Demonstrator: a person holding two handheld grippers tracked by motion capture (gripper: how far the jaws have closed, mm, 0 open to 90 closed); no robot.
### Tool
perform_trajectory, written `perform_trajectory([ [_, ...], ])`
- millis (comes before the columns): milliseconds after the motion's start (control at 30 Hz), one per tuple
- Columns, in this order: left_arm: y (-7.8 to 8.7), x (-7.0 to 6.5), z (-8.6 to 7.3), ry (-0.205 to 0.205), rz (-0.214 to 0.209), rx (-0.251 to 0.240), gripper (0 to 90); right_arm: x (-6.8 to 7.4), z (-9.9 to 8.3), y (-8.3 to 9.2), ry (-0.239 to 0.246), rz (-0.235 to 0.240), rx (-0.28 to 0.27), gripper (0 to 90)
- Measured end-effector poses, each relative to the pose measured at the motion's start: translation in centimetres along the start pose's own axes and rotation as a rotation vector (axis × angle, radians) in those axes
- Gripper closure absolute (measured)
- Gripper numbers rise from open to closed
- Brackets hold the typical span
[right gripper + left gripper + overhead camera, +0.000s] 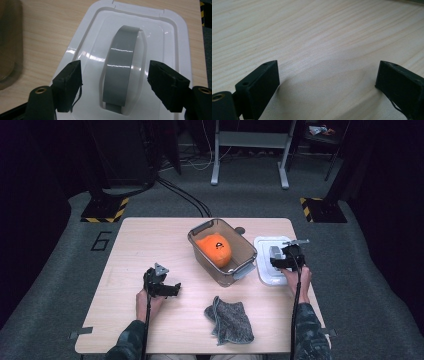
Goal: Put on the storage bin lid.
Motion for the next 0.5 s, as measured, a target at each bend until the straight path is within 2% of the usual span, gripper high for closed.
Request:
perform_trajectory([
  [200,0.0,0.0,0.0,0.000,-0.002,0.000,4.9,-0.2,0.2,-1.0,0.011,-0.015,-0.011,38.3],
  [367,0.0,0.0,0.0,-0.002,-0.001,-0.001,5.0,-0.3,0.5,-1.7,-0.056,0.017,-0.001,47.7],
  [500,0.0,0.0,0.0,-0.002,-0.003,-0.001,5.1,0.0,0.6,-2.0,-0.056,0.009,0.005,53.6],
])
Point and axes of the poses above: each handheld gripper's, and its own axes: y roughly backward along the jaws, z roughly out of its top, x roughly to its left, the point moved 7 cm from there along -y, roughly forward along the jaws, and after that the axes turned 9 degrees about -y, right-handed, at the moved point
